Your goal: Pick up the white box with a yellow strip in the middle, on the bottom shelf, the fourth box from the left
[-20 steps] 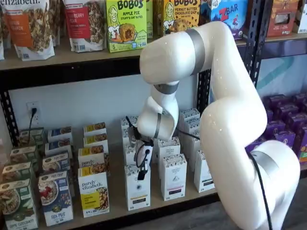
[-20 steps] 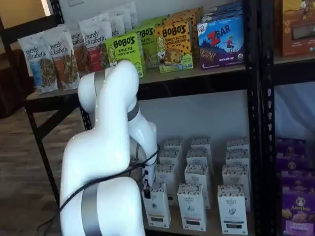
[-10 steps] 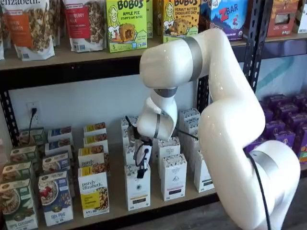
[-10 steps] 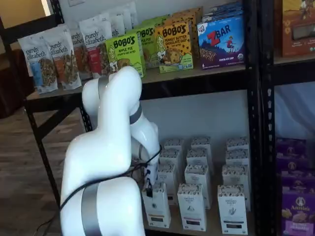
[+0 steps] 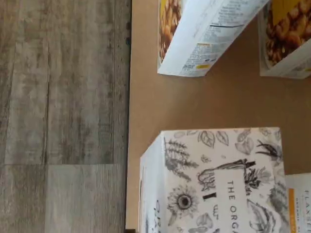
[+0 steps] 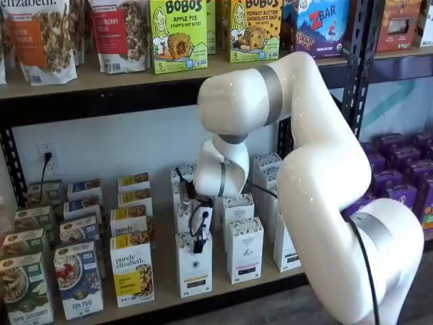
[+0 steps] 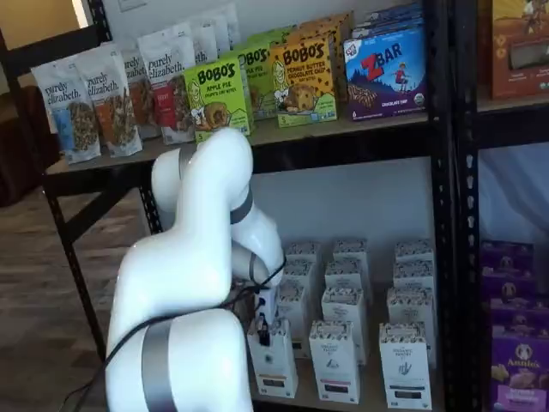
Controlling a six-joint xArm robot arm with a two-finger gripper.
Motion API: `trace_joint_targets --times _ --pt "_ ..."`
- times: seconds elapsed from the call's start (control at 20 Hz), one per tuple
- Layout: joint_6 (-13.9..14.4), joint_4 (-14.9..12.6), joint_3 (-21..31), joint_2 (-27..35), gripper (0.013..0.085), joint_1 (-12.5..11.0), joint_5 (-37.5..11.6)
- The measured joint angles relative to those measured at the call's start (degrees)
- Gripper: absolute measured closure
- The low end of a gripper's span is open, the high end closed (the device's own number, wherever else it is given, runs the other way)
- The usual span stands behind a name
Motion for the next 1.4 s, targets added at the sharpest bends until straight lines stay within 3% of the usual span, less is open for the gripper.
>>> trace_joint_targets --times 0.65,1.05,1.4 --pt "9.95 -11.2 -4.09 3.53 0.013 -0.28 2.85" --pt "12.8 -14.58 -4.09 4.18 0.013 -0.4 2.22" --pt "12.14 -14.37 -3.93 4.34 0.013 -0.83 1.59"
